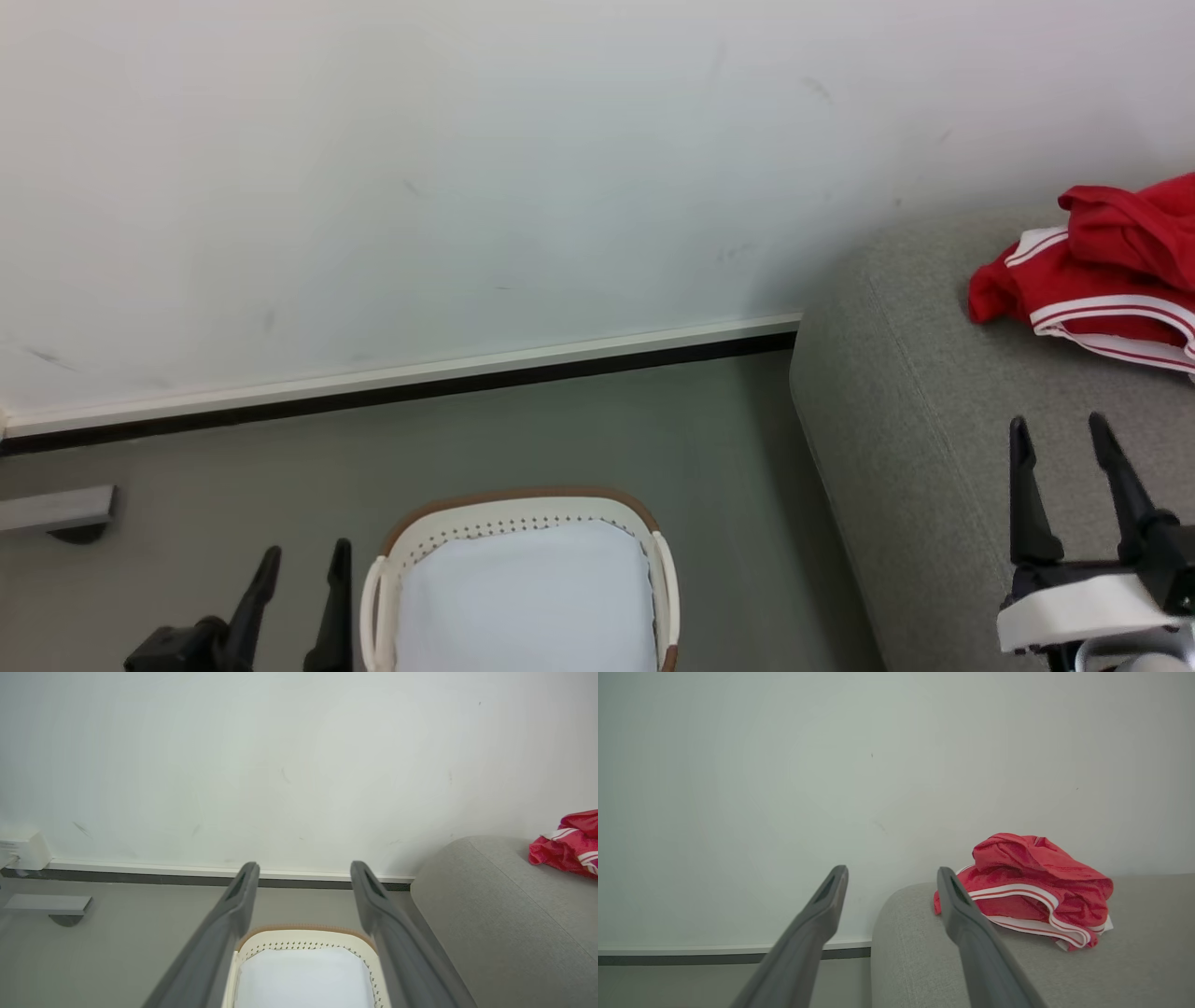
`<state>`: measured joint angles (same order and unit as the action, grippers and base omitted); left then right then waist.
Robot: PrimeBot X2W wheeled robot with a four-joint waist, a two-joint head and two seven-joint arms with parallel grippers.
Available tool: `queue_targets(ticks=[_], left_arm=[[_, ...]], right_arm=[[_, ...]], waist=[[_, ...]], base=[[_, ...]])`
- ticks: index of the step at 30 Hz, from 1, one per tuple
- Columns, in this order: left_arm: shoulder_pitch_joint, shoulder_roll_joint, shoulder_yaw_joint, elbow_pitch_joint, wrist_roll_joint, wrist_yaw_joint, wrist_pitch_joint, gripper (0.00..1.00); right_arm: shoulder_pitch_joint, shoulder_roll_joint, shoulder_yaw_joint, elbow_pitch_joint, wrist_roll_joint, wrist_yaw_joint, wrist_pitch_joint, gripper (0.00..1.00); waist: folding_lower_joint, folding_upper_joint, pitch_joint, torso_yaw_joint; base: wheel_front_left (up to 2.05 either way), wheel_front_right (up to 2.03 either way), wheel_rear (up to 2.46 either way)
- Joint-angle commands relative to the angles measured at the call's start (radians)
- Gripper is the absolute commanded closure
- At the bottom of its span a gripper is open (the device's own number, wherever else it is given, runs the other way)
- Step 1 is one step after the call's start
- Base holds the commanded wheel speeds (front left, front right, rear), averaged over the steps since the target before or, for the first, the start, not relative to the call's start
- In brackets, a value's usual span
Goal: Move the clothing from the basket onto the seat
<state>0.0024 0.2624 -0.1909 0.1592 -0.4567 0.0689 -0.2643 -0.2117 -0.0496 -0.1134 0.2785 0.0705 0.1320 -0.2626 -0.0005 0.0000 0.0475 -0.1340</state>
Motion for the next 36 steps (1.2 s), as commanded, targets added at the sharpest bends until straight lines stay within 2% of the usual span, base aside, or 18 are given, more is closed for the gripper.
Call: queue_targets(ticks=[1, 10, 16, 24, 36], left_arm=[[0.017, -0.005, 0.011, 0.005, 0.009, -0.008, 0.0, 0.0], [0.072, -0.105, 0.11, 0.039, 0.099, -0.092, 0.0, 0.0], [0.072, -0.149, 0.156, 0.067, 0.146, -0.134, 0.0, 0.0], [0.069, -0.178, 0.202, 0.086, 0.184, -0.164, 0.0, 0.0], [0.062, -0.201, 0.23, 0.1, 0.221, -0.186, 0.0, 0.0]], right_arm=[[0.023, -0.002, 0.005, -0.005, 0.025, -0.003, -0.003, 0.0], [0.12, -0.002, 0.167, 0.038, 0.098, -0.003, -0.003, 0.0], [0.132, -0.002, 0.224, 0.085, 0.127, -0.003, -0.003, 0.0], [0.129, -0.002, 0.221, 0.108, 0.138, -0.003, -0.003, 0.0], [0.122, -0.002, 0.225, 0.125, 0.141, -0.003, -0.003, 0.0]], waist=[[0.0005, 0.0, -0.024, 0.023], [0.0005, 0.0, -0.055, 0.049], [0.0005, 0.0, -0.066, 0.059], [0.0005, 0.0, -0.071, 0.062], [0.0005, 0.0, -0.072, 0.064]], base=[[0.0, 0.0, 0.0], [0.0, 0.0, 0.0], [0.0, 0.0, 0.0], [0.0, 0.0, 0.0], [0.0, 0.0, 0.0]])
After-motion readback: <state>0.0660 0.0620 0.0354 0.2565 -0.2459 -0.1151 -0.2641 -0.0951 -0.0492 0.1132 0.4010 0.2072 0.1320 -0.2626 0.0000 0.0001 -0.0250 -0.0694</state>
